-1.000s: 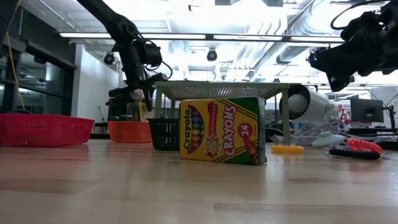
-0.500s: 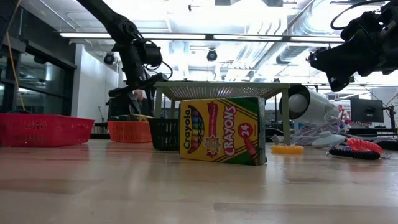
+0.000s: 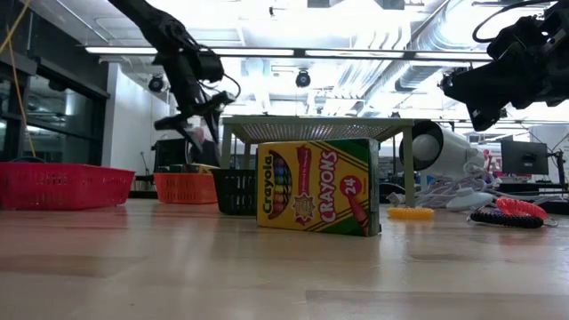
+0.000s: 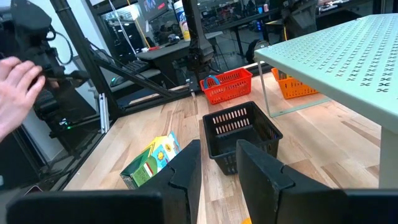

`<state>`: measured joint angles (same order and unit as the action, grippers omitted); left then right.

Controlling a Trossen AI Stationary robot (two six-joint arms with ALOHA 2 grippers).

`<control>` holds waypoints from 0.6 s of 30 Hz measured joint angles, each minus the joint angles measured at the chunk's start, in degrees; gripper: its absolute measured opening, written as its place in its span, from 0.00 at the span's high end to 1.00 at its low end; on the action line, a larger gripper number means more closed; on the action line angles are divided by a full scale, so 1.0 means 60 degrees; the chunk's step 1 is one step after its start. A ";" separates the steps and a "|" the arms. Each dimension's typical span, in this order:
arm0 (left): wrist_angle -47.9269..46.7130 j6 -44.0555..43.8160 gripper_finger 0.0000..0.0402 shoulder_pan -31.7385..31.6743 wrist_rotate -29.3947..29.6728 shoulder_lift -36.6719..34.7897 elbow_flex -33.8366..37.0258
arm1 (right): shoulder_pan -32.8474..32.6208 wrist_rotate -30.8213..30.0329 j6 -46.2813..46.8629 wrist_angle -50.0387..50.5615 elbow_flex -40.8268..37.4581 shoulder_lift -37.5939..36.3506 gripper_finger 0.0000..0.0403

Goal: Pick & Place Office Desk Supplies
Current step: Put the crayon box into the orange bin on the shelf

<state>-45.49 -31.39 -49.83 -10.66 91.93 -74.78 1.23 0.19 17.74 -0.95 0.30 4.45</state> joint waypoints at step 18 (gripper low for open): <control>-0.1826 0.2061 0.49 0.0220 -0.1028 -0.0635 0.0000 | 0.0000 0.0000 0.0000 0.0000 0.0001 0.0000 0.78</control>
<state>-56.45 -19.02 -48.51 -16.83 88.11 -74.78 1.23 0.19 17.74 -0.95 0.30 4.45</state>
